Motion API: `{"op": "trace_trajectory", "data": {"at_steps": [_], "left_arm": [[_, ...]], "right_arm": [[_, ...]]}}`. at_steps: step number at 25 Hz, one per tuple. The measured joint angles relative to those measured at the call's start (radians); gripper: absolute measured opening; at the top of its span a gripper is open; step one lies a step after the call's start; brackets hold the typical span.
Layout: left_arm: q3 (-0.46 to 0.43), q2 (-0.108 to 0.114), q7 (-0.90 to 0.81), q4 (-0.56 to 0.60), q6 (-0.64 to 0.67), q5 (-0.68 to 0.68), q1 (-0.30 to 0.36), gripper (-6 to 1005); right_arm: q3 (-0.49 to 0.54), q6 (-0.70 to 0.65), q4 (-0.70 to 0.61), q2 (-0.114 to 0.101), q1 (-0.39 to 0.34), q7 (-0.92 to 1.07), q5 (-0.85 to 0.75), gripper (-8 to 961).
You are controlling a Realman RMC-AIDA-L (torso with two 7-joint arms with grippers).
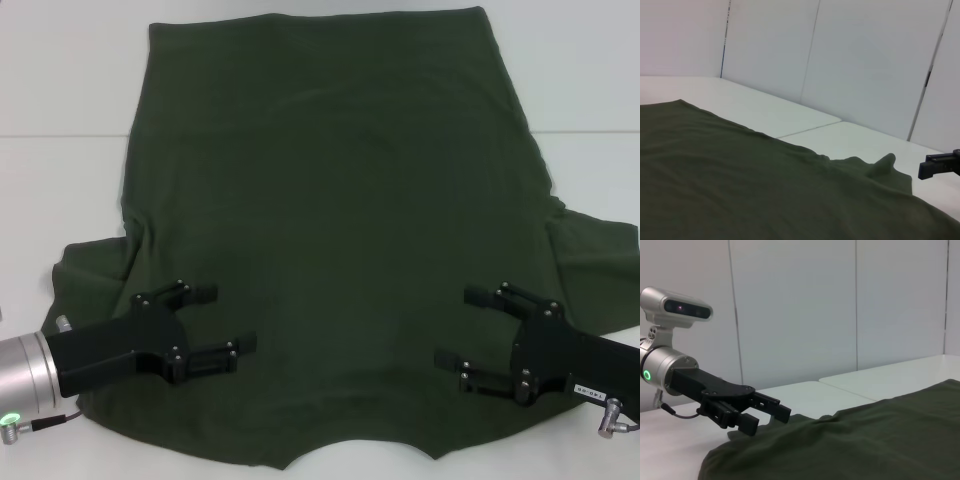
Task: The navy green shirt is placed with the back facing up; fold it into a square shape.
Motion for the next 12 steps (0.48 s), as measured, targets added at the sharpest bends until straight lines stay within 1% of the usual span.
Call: {"op": "trace_trajectory", "data": {"at_steps": [12], "left_arm": [[0.000, 0.000, 0.000, 0.000, -0.003, 0.000, 0.001, 932]], "right_arm": [[0.000, 0.002, 0.000, 0.000, 0.000, 0.000, 0.002, 922]]}}
